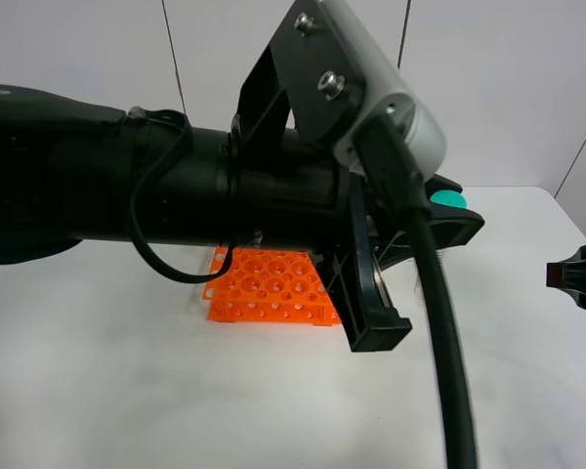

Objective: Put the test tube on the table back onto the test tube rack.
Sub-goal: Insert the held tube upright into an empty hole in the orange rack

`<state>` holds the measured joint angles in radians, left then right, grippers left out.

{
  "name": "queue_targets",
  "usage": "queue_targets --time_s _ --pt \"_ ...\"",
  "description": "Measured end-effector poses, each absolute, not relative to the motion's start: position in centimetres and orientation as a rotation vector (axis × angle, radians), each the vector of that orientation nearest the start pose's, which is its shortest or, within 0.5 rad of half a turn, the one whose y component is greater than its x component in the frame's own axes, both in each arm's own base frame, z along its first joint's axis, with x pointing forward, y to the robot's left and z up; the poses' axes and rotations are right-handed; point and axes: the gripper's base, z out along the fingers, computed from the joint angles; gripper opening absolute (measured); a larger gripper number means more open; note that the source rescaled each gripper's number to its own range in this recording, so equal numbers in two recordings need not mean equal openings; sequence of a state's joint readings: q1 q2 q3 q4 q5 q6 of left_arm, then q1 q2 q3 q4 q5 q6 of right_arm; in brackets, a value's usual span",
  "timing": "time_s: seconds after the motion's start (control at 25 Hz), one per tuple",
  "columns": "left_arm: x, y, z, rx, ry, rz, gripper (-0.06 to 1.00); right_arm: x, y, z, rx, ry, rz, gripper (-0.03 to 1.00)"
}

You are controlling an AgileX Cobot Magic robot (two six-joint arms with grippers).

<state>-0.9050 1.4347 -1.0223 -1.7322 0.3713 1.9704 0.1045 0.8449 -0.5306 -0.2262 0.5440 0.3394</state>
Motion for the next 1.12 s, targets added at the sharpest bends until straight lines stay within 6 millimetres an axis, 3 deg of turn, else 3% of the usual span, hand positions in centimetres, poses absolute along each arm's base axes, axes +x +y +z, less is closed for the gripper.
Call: queue_targets --time_s 0.56,0.84,1.12 --pt "17.6 -27.7 32.7 1.227 1.442 -0.807 0.00 15.4 0.4 26.0 0.182 2.352 0.015 0.71" --pt "17.6 -27.7 32.7 1.227 1.442 -0.807 0.00 15.4 -0.7 26.0 0.284 2.354 -0.006 0.60" --pt "17.6 -27.7 32.7 1.227 1.442 -0.807 0.00 15.3 -0.4 26.0 0.202 2.386 0.018 0.59"
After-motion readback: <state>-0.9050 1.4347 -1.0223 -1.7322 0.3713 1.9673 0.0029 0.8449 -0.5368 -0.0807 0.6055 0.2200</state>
